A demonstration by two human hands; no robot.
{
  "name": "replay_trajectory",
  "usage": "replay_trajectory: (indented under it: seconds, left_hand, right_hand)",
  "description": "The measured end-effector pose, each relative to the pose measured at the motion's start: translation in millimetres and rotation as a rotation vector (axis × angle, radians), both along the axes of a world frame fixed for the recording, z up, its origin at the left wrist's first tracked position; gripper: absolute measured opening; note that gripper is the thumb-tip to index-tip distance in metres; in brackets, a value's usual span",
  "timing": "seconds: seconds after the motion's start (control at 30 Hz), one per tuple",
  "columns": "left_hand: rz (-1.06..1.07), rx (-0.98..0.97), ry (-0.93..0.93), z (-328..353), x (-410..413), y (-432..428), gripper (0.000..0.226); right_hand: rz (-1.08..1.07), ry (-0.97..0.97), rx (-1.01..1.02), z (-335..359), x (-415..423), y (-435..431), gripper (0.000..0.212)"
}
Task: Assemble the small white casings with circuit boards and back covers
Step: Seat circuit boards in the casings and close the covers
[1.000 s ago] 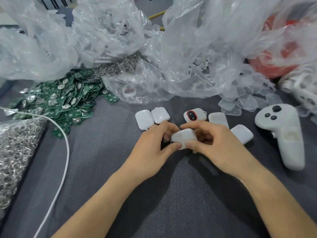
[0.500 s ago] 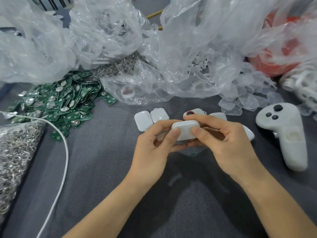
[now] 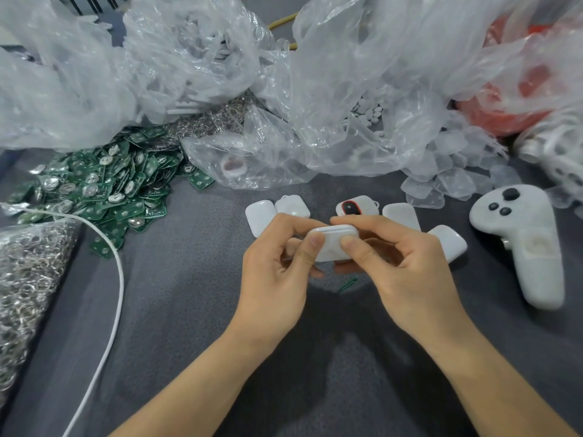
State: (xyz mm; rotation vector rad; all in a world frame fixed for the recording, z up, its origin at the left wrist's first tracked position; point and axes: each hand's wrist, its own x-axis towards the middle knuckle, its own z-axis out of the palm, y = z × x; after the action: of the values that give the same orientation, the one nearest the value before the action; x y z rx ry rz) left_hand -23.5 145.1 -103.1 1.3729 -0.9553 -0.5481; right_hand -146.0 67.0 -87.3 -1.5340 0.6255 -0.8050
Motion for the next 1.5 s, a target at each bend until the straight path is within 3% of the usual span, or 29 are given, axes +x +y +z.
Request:
replay_trajectory:
  seconds: [0.2,0.37,0.5,0.63,0.83,1.07,1.37,1.5]
  left_hand:
    - [-0.057,0.085,0.028,-4,0,0,0.021]
    - [-0.081,0.126,-0.135,-2,5,0,0.01]
    - [-0.115,0.08,-0.04,-1,4,0,0.008]
    - [-0.042,0.062,0.175,-4,0,-3,0.014]
    - [-0.143,0.153,0.091,-1,3,-2,0.024]
    - [-0.313,0.087,0.203,4,3,0,0.028]
    - [-0.249,0.074,0.082,1,0,0,0.016]
    - [-0.098,0.131,-0.038,-3,3,0,0.012]
  right_hand:
    - [-0.032,0.091,-0.068,-1,0,-1,0.016]
    - [-0.048,0.1,-0.053,-3,-1,-1,0.016]
    - [-0.002,0.085,0.022,-4,-1,-2,0.012]
    - [-0.012,-0.018,0.178,-4,4,-3,0.012]
    - [0.058,0.012,0.295,-7,7,-1,0.017]
    - [0.034,-0.012,0.257,-6,6,-2,0.011]
    - [0.016,-0.062,0.338,-7,9,-1,0.013]
    - [0.043,-0.118,0.4,-7,11,0,0.015]
